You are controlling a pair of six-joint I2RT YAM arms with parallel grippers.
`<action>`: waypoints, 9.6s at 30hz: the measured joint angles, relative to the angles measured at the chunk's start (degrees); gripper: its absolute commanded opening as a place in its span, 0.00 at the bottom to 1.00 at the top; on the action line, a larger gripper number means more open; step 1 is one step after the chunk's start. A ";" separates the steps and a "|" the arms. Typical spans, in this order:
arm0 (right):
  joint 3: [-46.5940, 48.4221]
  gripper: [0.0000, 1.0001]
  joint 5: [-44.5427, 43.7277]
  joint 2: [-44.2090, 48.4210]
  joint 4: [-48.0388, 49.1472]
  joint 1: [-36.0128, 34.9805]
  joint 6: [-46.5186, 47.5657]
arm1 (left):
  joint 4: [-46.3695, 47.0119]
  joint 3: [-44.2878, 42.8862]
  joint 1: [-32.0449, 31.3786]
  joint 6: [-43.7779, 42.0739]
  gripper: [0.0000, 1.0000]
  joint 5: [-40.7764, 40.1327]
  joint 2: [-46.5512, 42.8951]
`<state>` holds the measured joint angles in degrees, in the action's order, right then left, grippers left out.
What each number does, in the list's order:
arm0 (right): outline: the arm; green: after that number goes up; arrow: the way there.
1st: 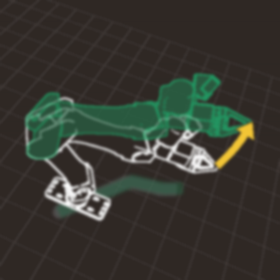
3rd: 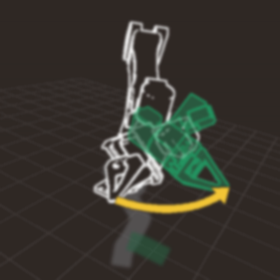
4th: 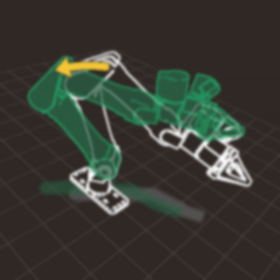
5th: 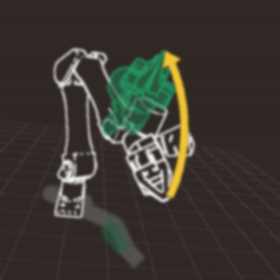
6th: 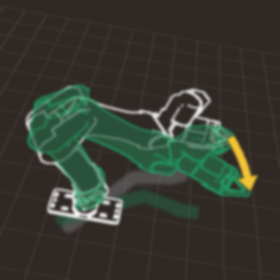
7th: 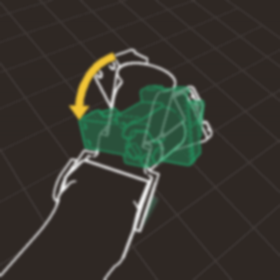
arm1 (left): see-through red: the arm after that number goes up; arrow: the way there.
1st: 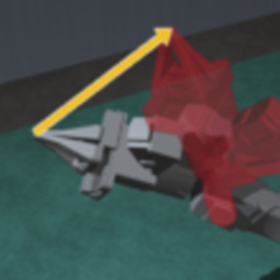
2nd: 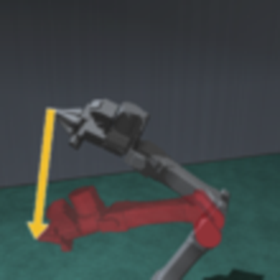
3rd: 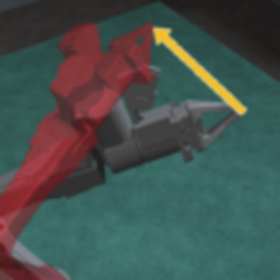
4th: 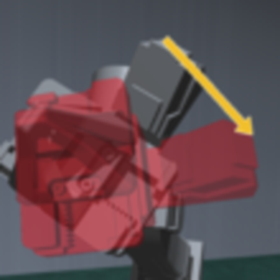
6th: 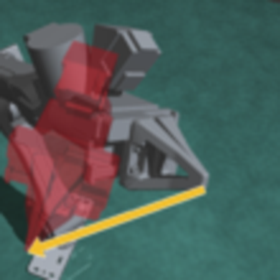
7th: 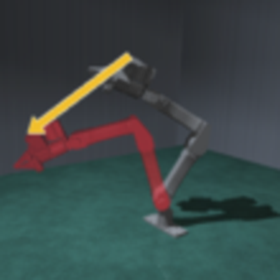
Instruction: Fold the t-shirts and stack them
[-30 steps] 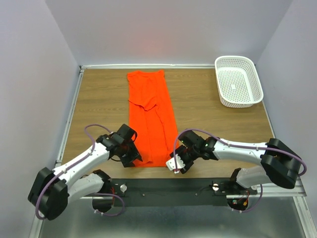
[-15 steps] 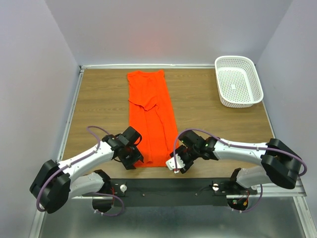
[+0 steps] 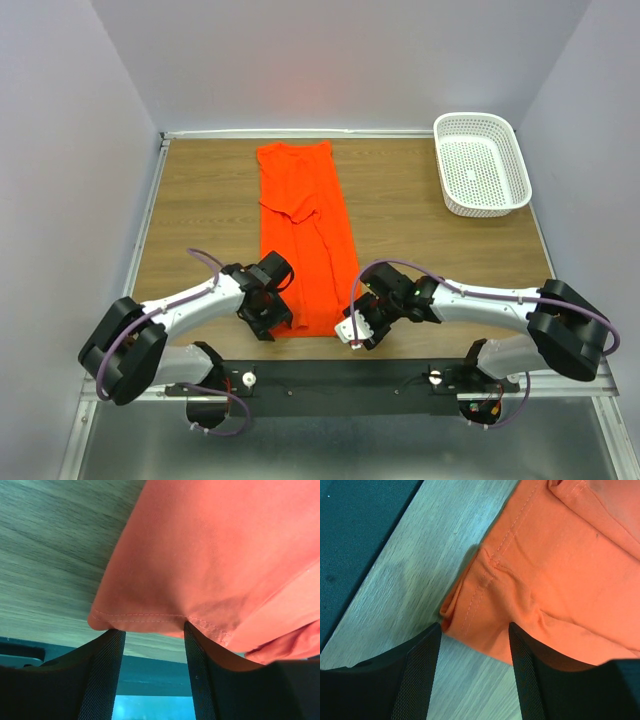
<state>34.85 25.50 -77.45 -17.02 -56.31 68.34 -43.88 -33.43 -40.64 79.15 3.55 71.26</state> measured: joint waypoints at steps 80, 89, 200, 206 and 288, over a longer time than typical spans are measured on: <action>56.15 0.01 -8.02 -39.54 6.80 23.43 -26.38 | 19.08 -44.65 28.61 -34.64 0.00 9.86 33.62; 59.04 0.01 -11.06 -42.25 7.13 23.76 -28.33 | 18.69 -48.09 30.38 -35.91 0.00 10.25 36.70; 36.50 0.55 4.02 -33.99 -2.08 24.39 1.51 | 38.42 -12.96 36.15 -33.57 0.59 15.10 22.47; 37.66 0.47 3.78 -35.01 -1.84 24.37 0.66 | 37.77 -13.44 36.02 -34.38 0.44 14.86 23.15; 50.03 0.01 -3.65 -32.98 4.74 31.52 -26.01 | 45.83 -40.83 36.04 -36.96 0.00 35.08 36.54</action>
<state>84.88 21.85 -110.43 -12.27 -24.80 42.33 1.96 -74.26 -4.60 42.19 38.63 107.81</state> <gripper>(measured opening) 0.014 0.010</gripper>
